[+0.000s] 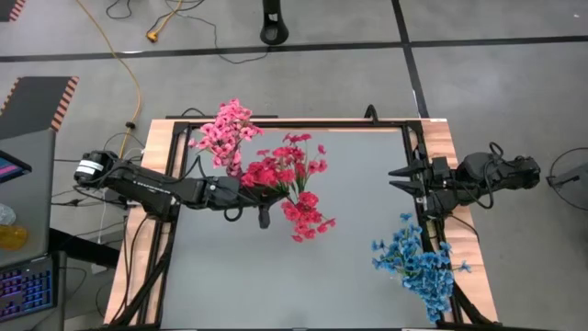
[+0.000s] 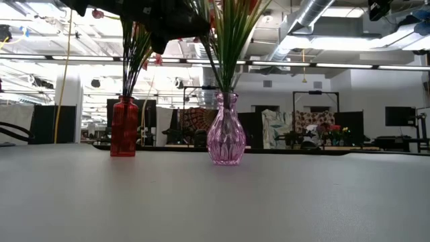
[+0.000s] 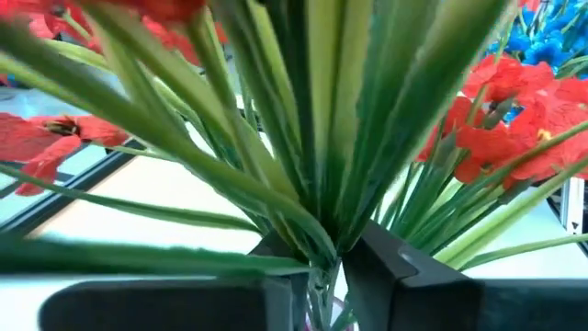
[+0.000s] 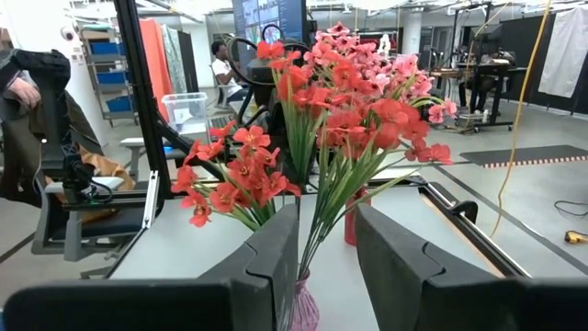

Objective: Sort flowers into vase by color
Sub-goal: Put the red flowers into the pink vase

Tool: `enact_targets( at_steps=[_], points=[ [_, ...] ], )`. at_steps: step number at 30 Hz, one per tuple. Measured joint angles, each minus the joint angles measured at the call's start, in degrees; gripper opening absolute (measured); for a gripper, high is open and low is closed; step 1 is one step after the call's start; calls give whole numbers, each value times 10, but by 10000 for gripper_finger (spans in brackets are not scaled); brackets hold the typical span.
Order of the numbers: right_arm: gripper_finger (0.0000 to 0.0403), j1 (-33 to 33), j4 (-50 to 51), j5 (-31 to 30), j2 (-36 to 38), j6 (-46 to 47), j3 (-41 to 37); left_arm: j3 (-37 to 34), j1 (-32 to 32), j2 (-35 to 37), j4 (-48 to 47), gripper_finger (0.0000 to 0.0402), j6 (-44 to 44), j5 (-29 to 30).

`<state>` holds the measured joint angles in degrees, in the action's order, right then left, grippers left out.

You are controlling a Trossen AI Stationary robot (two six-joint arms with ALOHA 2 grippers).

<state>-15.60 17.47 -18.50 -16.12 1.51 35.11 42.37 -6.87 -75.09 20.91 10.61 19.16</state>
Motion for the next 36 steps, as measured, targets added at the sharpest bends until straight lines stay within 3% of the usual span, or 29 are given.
enact_targets(
  at_steps=[8, 13, 22, 28, 36],
  points=[
    [136, 0, 0, 0, 0, -5, 0, 0, 0, 0, 4, 122, 17, -5],
    [136, 0, 0, 0, 0, -5, 0, 0, 0, 0, 21, 148, 25, -9],
    [136, 0, 0, 0, 0, -5, 0, 20, 0, -80, 130, 151, 22, -24],
    [136, 0, 3, 3, 0, 0, 0, 91, -2, -123, 74, 134, -51, -4],
    [136, 0, 5, 4, 0, 0, 0, 126, -2, -123, -23, 109, -52, -4]
  ],
)
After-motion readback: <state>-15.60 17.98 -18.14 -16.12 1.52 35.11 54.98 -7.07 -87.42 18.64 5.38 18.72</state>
